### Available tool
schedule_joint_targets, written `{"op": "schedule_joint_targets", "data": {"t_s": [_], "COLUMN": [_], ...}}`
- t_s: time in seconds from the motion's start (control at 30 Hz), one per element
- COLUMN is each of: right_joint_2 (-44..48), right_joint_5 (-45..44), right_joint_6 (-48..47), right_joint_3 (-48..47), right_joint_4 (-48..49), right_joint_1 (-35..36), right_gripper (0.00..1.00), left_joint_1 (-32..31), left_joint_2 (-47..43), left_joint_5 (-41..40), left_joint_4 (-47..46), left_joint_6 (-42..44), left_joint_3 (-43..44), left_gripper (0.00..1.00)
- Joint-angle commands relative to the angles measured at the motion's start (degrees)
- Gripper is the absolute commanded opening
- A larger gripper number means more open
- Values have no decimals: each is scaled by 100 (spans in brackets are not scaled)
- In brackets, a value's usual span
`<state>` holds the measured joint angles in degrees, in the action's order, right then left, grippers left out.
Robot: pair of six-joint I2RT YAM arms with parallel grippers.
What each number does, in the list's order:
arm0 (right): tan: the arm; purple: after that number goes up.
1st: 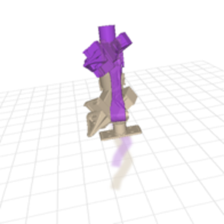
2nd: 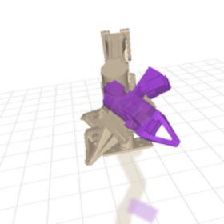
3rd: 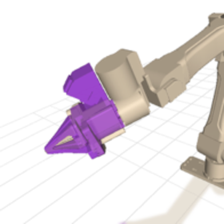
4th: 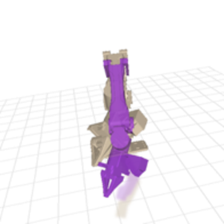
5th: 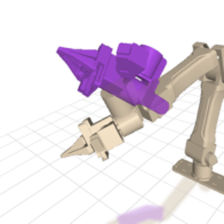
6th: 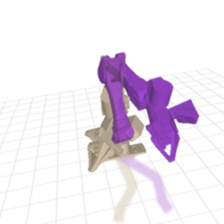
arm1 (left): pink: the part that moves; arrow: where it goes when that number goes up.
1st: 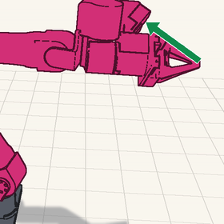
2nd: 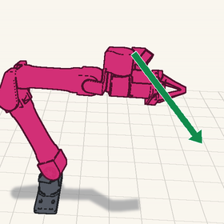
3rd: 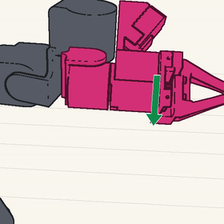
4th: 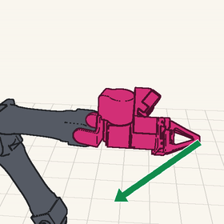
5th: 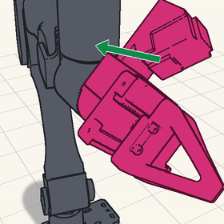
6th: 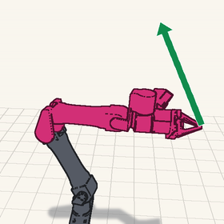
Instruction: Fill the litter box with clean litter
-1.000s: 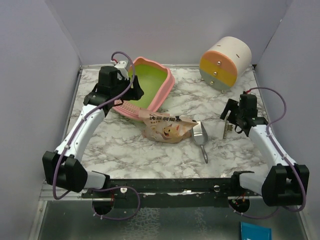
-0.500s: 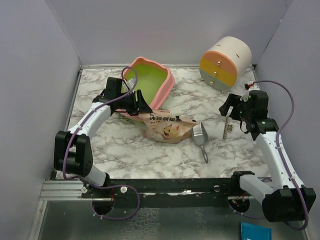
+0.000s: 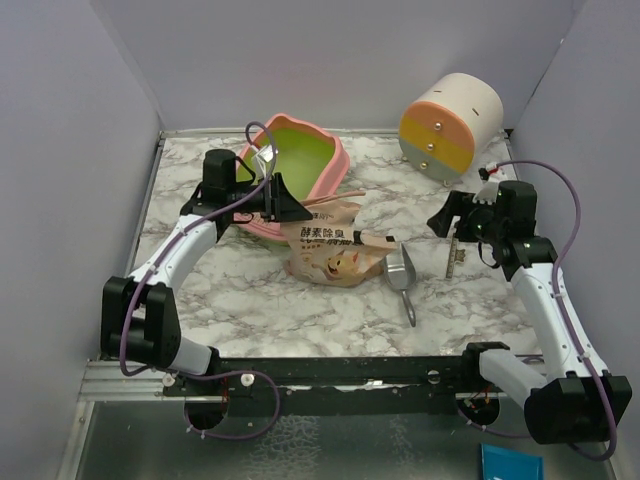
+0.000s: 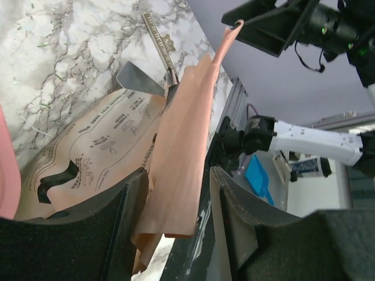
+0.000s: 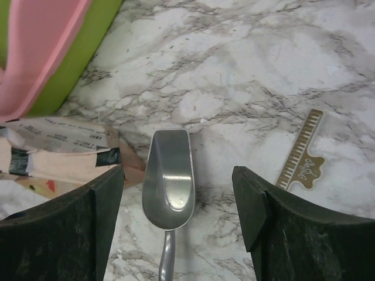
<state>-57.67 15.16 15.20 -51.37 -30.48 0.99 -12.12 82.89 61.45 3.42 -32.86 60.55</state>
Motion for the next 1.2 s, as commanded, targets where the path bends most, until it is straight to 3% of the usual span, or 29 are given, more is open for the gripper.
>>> {"op": "schedule_joint_targets", "data": {"t_s": [0.0, 0.17, 0.23, 0.3, 0.37, 0.43, 0.5, 0.77, 1.0, 1.17], "right_joint_2": [-66, -519, -648, -744, -792, -838, -954, -1381, -1191, -1952], "right_joint_5": [1320, 2368, 2380, 2193, 2041, 2057, 2315, 2485, 2361, 2380], "right_joint_6": [-263, -516, -553, -553, -597, -586, -577, -710, -928, -1119], "right_joint_3": [-328, -716, -794, -821, -778, -752, -767, -855, -75, -173], "right_joint_4": [-112, -357, -452, -579, -628, -581, -561, -351, 1306, 1824], "right_joint_1": [-47, -38, -2, 14, 34, 77, 125, 818, 1096, 1094], "right_gripper": [75, 72, 71, 70, 70, 70, 69, 66, 73, 78], "left_joint_1": [-50, -119, -132, -139, -165, -195, -255, -424, -562, -598], "left_joint_2": [-286, -380, -465, -710, -1129, -1637, -2030, -2191, -2137, -2070], "left_joint_5": [726, 570, 315, -174, -686, -1179, -1634, -1977, -2085, -2015], "left_joint_4": [74, 125, 98, -230, -1018, -2174, -2901, -3038, -3075, -3073], "left_joint_6": [972, 1423, 1591, 1597, 1467, 1231, 1302, 1811, 2303, 2420], "left_joint_3": [-151, -224, -220, -385, -795, -1388, -1781, -1844, -1827, -1661], "left_gripper": [48, 47, 41, 30, 7, 0, 0, 0, 0, 0]}}
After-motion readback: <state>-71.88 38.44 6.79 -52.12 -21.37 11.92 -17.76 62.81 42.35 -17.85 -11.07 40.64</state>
